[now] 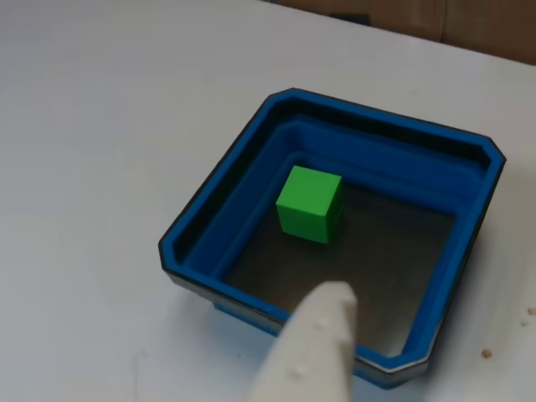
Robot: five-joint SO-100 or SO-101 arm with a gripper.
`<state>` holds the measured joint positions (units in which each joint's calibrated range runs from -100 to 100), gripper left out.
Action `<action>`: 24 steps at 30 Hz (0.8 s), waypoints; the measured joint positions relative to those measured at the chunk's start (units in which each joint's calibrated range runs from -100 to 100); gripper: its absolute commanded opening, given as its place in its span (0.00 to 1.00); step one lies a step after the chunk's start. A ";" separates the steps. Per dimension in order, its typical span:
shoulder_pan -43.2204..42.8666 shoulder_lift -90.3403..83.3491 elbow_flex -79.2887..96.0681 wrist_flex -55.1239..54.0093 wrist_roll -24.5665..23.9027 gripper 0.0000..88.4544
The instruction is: Pick up green cube and drop it in the blue box
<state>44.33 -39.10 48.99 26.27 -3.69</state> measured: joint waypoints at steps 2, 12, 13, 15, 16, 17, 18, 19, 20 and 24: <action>0.00 -5.85 4.56 0.00 0.00 0.28; 0.00 -31.91 29.17 0.00 0.00 0.28; 0.00 -33.42 31.23 0.00 0.00 0.28; 0.00 -36.59 34.90 0.00 0.00 0.28; 0.00 -38.01 36.78 0.00 0.00 0.28; 0.00 -39.43 38.66 0.00 0.00 0.28; 0.00 -40.77 40.27 0.00 0.00 0.28; 0.00 -41.94 41.70 0.00 0.00 0.28; 0.00 -43.19 43.04 0.00 0.00 0.28; 0.00 -47.12 47.25 0.00 0.00 0.28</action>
<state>44.33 -86.22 96.24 26.27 -3.69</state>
